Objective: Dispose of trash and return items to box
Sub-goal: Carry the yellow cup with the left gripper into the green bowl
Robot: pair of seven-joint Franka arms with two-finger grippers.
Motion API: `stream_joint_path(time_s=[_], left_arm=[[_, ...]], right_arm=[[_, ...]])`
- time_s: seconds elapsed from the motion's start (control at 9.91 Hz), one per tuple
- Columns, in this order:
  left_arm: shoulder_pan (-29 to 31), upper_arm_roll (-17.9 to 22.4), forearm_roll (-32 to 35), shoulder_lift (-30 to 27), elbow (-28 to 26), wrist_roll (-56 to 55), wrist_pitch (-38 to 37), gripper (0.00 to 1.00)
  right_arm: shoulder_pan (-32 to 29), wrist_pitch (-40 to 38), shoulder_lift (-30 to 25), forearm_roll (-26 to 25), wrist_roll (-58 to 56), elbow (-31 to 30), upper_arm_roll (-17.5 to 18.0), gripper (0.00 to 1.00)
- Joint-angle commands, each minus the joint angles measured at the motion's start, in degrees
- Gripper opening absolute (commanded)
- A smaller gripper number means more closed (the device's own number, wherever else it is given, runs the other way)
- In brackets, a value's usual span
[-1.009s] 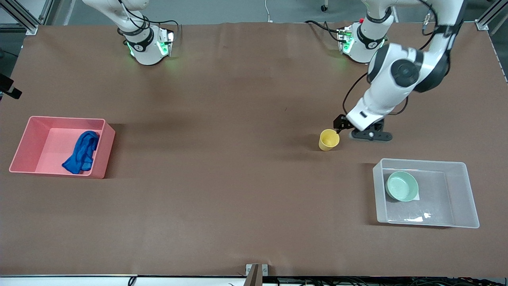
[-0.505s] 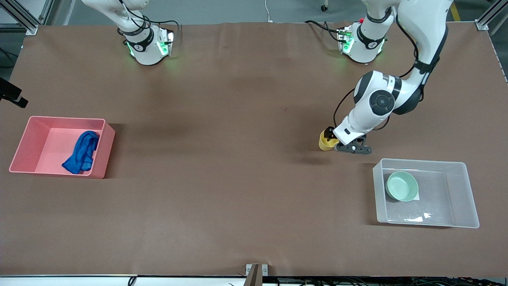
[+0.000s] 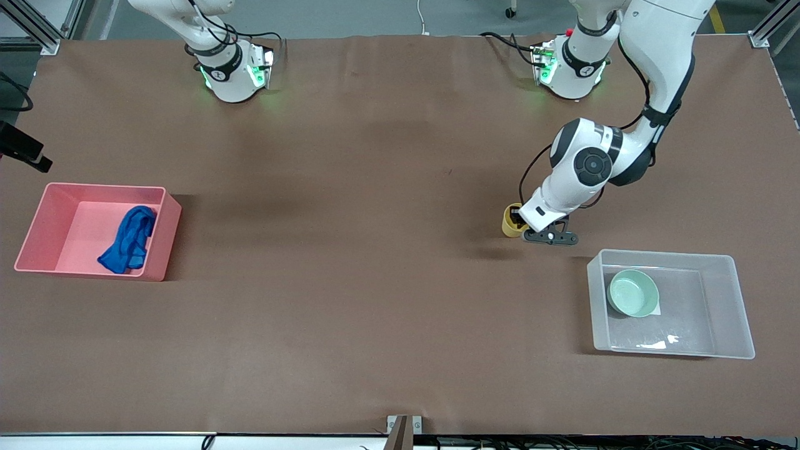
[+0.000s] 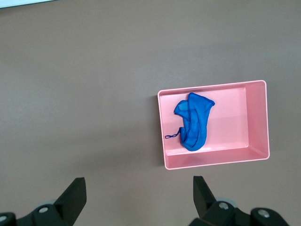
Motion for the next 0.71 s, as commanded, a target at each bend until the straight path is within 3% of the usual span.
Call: stream_joint_path(time_s=[0.0,0.2,0.3,0.4,0.61], left_arm=[[0.5,0.2,1.7,-2.3,-0.1,-0.5,-4.0,0.00],[0.8,4.6,1.6,-7.1,4.4,4.1,-11.3,0.00],[0.8,7.0,1.2,-7.3,9.8,6.3,-17.1,0.00],[0.8,10.9,0.7,-6.4,16.1,10.9,-21.8,0.00],[0.8,18.0,-1.9,-1.8,24.9,18.9,-23.2,0.00]], right_arm=[[2.0,-0.3,0.4,-1.0,2.8,3.0,0.5,1.00],[2.7,-0.4,0.4,-1.1,2.7,3.3,0.5,1.00],[3.0,0.0,0.4,-1.1,2.8,3.2,0.5,1.00],[3.7,0.3,0.5,-2.2,2.8,3.2,0.5,1.00],[2.4,-0.2,0.4,-2.0,2.3,2.4,0.0,1.00]])
